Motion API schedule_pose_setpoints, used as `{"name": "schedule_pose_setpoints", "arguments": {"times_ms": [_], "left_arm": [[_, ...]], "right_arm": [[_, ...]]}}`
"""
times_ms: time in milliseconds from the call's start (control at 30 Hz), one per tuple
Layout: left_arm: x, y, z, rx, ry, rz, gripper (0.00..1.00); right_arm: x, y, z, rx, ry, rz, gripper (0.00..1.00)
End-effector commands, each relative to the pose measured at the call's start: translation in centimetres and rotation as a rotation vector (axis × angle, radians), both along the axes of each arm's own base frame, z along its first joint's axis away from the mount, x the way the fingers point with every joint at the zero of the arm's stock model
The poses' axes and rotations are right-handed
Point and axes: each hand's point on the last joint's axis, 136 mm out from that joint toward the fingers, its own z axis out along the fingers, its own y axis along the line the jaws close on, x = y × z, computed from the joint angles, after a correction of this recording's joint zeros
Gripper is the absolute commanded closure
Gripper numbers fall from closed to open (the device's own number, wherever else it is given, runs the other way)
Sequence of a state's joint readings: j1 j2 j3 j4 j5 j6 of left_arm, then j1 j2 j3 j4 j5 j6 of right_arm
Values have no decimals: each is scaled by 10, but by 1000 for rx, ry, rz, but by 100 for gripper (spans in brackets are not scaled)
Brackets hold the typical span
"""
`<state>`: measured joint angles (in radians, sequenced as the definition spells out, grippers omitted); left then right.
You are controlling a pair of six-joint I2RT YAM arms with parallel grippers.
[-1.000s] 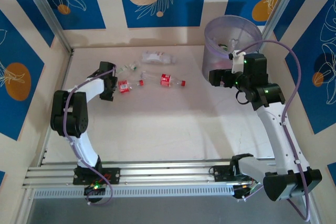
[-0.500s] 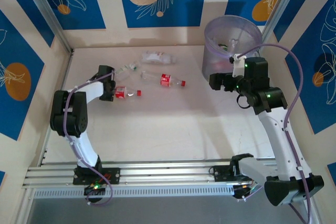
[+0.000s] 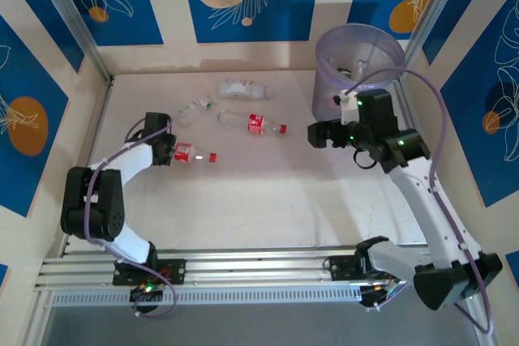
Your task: Put the plastic bottles in the bin
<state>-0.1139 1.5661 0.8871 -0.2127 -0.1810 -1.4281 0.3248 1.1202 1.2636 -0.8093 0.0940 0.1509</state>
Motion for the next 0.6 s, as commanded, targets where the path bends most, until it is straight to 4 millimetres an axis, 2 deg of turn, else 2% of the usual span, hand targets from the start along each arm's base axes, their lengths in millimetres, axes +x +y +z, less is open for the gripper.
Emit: {"name": "schedule_pose_setpoints", "arguments": {"times_ms": [0,133,333,433,567], "left_arm": [[3,-31,20,41,-49,-193,52],[2,-62,38,85,-99,-339,56],[-1,-116,58,117,-156,-605,66],[-4,-140,66,101,-189,-706,67],[-9,-164,78,32,-263,-771,69]], "right_arm": [[3,31,2,9,22,81,2],[1,79,-6,32,54,195,2],[-21,159,-27,138,179,393,4],[-30,187,-40,176,258,473,4],[-39,215,-57,248,368,547,7]]}}
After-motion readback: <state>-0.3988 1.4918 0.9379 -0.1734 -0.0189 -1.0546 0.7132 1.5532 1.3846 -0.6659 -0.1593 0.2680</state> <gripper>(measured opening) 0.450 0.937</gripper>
